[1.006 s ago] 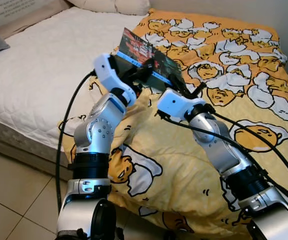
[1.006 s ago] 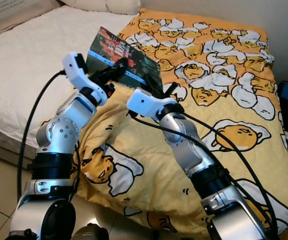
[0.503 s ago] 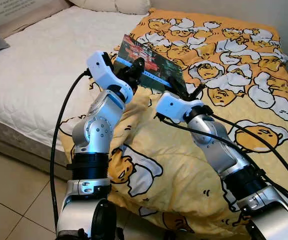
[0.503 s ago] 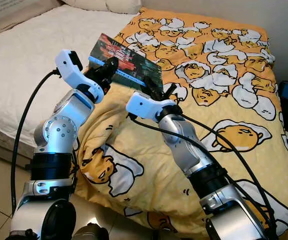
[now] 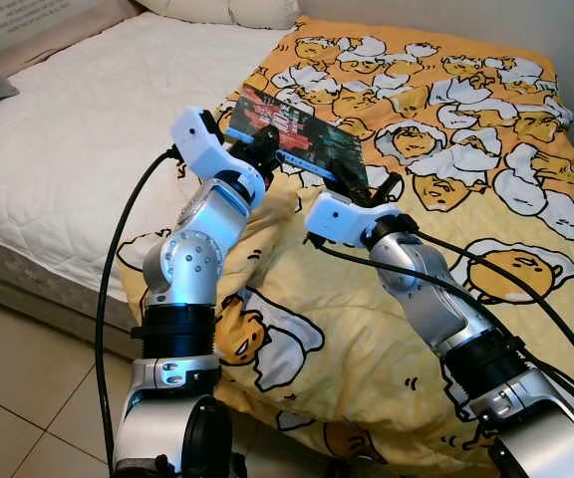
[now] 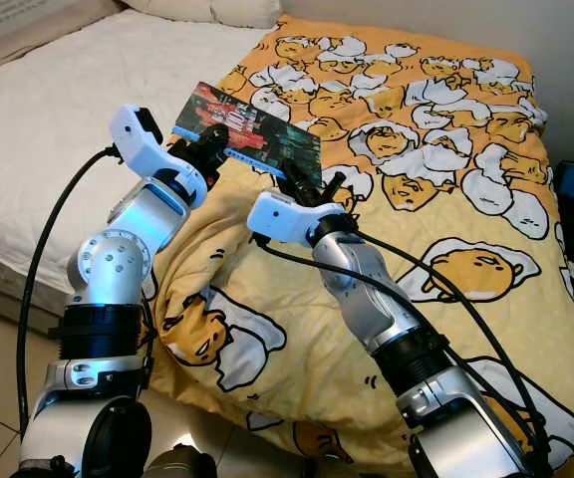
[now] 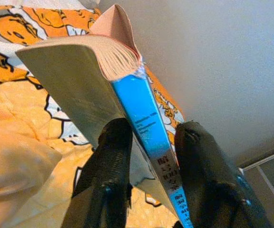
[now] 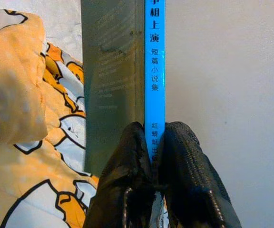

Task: Clean up the room

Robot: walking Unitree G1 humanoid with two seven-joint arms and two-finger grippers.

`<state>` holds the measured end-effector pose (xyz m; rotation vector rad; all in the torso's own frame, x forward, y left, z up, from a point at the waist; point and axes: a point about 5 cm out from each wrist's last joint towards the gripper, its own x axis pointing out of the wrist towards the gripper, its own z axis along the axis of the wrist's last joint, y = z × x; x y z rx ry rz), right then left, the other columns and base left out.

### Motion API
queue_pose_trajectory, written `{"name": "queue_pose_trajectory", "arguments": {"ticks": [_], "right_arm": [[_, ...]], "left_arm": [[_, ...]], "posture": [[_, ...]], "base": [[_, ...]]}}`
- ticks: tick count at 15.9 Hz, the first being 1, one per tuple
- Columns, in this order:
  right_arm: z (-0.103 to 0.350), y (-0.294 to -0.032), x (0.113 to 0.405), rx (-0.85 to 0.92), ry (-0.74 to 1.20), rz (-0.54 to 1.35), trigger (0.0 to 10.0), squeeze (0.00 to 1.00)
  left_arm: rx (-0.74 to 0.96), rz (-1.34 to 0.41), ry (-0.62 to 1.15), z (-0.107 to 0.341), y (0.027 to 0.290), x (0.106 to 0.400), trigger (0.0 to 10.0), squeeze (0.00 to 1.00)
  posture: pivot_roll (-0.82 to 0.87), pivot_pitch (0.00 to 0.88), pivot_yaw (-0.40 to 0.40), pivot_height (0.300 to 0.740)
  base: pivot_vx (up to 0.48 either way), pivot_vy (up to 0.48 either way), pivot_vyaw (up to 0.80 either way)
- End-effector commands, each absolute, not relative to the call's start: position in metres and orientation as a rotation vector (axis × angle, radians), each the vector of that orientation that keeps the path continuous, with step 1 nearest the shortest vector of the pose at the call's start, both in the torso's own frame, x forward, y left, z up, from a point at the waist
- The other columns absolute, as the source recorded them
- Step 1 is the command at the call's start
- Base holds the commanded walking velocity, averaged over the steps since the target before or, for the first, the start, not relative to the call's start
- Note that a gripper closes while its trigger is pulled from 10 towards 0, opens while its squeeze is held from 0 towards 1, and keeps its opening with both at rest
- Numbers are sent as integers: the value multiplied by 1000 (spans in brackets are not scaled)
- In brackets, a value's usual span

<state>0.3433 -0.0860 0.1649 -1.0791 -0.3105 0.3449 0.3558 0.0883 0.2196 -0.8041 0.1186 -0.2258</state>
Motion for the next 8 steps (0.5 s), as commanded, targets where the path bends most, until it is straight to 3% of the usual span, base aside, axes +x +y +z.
{"name": "queue_pose_trajectory", "arguments": {"ticks": [1,5,6,7,8], "right_arm": [[185,-83,347,-1069,-401,296,0,0],[184,-81,347,-1074,-411,298,0,0],[184,-80,346,-1074,-411,300,510,0],[183,-80,346,-1073,-411,301,10000,0],[183,-81,346,-1050,-400,311,10000,0]], "left_arm": [[-910,-264,150,223,60,350,0,0],[-948,-250,165,226,62,352,0,0],[-949,-247,161,227,63,353,0,0],[-949,-247,157,228,64,353,0,0],[-949,-245,143,229,65,353,0,0]], "posture": [[25,0,15,740],[30,0,18,740],[29,0,19,740],[29,0,19,740],[29,0,21,740]], "base": [[0,0,0],[0,0,0],[0,0,0],[0,0,0],[0,0,0]]}}
